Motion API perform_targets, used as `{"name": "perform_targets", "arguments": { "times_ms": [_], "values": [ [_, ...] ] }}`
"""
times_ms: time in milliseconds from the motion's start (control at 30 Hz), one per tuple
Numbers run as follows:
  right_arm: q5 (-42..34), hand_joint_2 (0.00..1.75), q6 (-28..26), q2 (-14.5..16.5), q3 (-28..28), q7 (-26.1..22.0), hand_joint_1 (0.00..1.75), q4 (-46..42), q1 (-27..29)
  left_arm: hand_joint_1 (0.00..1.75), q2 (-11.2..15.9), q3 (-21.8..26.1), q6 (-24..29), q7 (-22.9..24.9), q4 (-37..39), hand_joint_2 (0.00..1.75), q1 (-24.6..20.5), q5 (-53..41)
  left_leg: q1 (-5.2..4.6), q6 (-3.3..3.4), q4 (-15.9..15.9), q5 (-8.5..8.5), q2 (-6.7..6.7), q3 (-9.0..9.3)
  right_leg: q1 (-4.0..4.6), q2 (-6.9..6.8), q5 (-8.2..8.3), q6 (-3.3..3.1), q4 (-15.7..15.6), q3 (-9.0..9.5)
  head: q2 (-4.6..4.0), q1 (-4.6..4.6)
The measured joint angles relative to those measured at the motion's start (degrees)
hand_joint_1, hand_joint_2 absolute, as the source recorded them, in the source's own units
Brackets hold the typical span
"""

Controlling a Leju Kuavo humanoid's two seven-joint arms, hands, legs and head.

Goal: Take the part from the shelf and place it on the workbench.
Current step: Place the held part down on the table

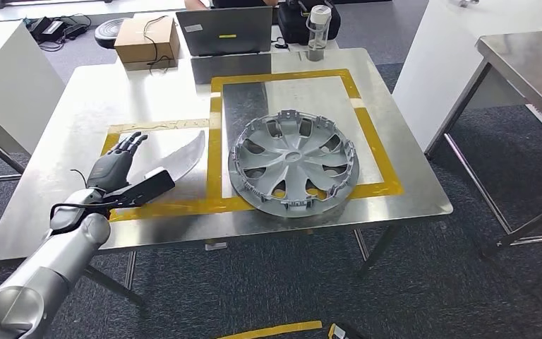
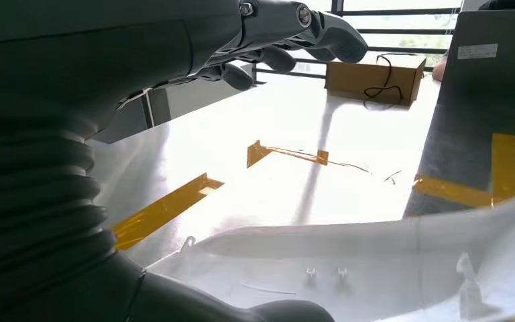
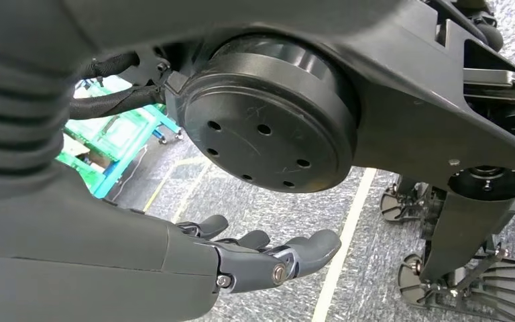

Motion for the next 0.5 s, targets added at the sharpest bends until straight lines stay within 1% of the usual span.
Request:
{"name": "perform_targets", "arguments": {
  "times_ms": [133, 167, 200, 267, 300, 333, 400, 433, 467, 500],
  "values": [
    [0.24, 0.0, 0.07, 0.0, 0.1, 0.0, 0.0, 0.0, -0.03, 0.0, 0.43, 0.0, 0.91, 1.32, 0.11, 0.0, 0.02, -0.04, 0.0, 0.0, 0.0, 0.0, -0.01, -0.01, -0.01, -0.02, 0.0, 0.01, 0.0, 0.0, 0.0, -0.01],
    [0.28, 0.0, 0.13, 0.01, 0.11, 0.0, 0.0, 0.0, -0.03, 0.0, 0.57, 0.0, 1.63, 1.4, 0.1, 0.0, 0.01, 0.03, -0.1, 0.09, 0.08, -0.02, 0.01, -0.03, -0.1, -0.01, 0.11, 0.16, -0.15, 0.04, 0.0, 0.0],
    [0.29, 0.0, 0.19, 0.01, 0.12, 0.0, 0.0, 0.0, -0.02, 0.0, 0.74, 0.02, 2.5, 1.25, 0.03, 0.0, -0.04, 0.2, -0.19, 0.41, -0.11, 0.23, 0.01, 0.04, -0.14, 0.01, 0.35, 0.37, -0.41, 0.15, 0.0, -0.02],
    [0.31, 0.0, 0.28, -0.08, 0.13, 0.02, 0.0, 0.0, -0.04, 0.0, 0.98, 0.15, 4.67, 0.28, -0.41, 0.0, -0.46, 0.74, 0.09, 1.02, -1.64, 1.41, 0.15, 0.77, -0.14, 0.03, 0.37, 0.91, -0.88, 0.2, 0.0, 0.06],
    [0.31, 0.0, 0.31, -0.13, 0.13, 0.04, 0.0, 0.0, -0.08, 0.0, 1.09, 0.28, 5.8, -0.42, -0.68, 0.0, -1.02, 1.11, 0.37, 1.26, -2.62, 2.15, 0.24, 1.14, -0.11, 0.03, -0.37, 1.15, 0.05, -0.29, 0.0, 0.16],
    [0.31, 0.0, 0.32, -0.16, 0.14, 0.06, 0.0, 0.0, -0.11, 0.0, 1.16, 0.51, 6.93, -1.22, -0.97, 0.0, -1.81, 1.56, 0.66, 1.27, -3.31, 2.61, 0.35, 1.38, -0.23, 0.0, -1.72, 1.43, 2.34, -1.43, 0.0, 0.3],
    [0.29, 0.0, 0.33, -0.15, 0.14, 0.1, 0.0, 0.0, -0.11, 0.0, 1.38, 1.32, 8.91, -3.1, -1.54, 0.0, -3.71, 2.74, 0.84, 1.25, -3.44, 2.84, 0.5, 1.21, -0.89, -0.04, -4.68, 2.21, 9.63, -4.85, 0.0, 0.49],
    [0.29, 0.0, 0.33, -0.15, 0.15, 0.11, 0.0, 0.0, -0.09, 0.0, 1.48, 1.81, 9.55, -3.97, -1.87, 0.0, -4.65, 3.22, 0.98, 1.08, -3.25, 2.76, 0.55, 1.09, -1.36, -0.07, -5.28, 2.69, 12.5, -6.28, 0.0, 0.53],
    [0.28, 0.0, 0.36, -0.15, 0.15, 0.13, 0.0, 0.0, -0.07, 0.0, 1.59, 2.27, 9.92, -4.71, -2.24, 0.0, -5.55, 3.55, 1.21, 0.79, -2.93, 2.59, 0.59, 0.96, -1.85, -0.13, -4.9, 3.22, 13.46, -6.84, 0.0, 0.52],
    [0.25, 0.0, 0.38, -0.14, 0.16, 0.15, 0.0, 0.0, -0.09, 0.0, 1.71, 2.63, 10.02, -5.27, -2.61, 0.0, -6.48, 3.7, 1.58, 0.34, -2.37, 2.3, 0.59, 0.76, -2.38, -0.21, -3.56, 3.83, 12.27, -6.33, 0.0, 0.52]
  ]
}}
